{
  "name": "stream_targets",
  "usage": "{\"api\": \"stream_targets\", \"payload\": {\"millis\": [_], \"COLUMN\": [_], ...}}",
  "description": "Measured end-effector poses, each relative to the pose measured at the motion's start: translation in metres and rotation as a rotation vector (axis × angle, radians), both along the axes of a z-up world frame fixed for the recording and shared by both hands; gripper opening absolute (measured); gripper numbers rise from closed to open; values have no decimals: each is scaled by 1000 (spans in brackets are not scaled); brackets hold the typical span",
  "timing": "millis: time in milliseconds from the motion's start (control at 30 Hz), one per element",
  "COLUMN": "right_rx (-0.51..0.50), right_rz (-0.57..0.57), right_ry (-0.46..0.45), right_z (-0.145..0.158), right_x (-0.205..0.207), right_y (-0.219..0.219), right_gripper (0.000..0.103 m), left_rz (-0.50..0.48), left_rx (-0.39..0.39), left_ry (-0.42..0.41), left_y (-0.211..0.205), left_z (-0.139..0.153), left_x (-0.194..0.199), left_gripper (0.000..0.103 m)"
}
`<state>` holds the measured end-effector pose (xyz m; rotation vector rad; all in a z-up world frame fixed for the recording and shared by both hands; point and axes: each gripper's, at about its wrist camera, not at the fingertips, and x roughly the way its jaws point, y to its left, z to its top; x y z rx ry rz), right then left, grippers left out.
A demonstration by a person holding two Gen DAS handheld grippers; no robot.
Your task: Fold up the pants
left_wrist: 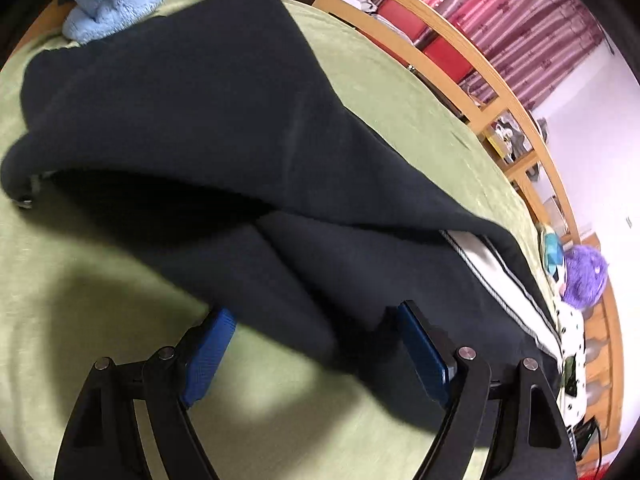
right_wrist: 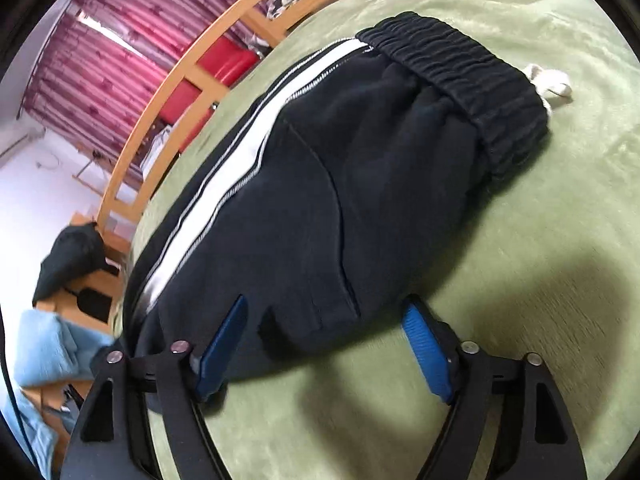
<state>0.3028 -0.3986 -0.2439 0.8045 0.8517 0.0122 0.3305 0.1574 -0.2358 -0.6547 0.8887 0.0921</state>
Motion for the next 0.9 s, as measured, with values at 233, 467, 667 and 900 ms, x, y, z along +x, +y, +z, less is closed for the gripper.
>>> {"api": "stream_targets", "payload": {"millis": [233,467,667,900], "right_rx": [60,2,-73,-104], "right_rz": [-91,-97,-38,-51], "right_ry": [-40,-86,-109,-59], "right_z": [-6,16,58,70], "right_x": [34,5,-62,-167], "right_y": [7,-6,-38,-127], "right_gripper": [23,12,12,12], "left_rz": [99,80,32,-131], "left_rx": [42,96,53,-17], "left_ry": [55,2,-10,19], "left_y": [-10,-21,-49,-121], "left_z": [-3,33,55,45], "left_x": [18,-22,-99,-228], "left_gripper": [30,10,10,10]}}
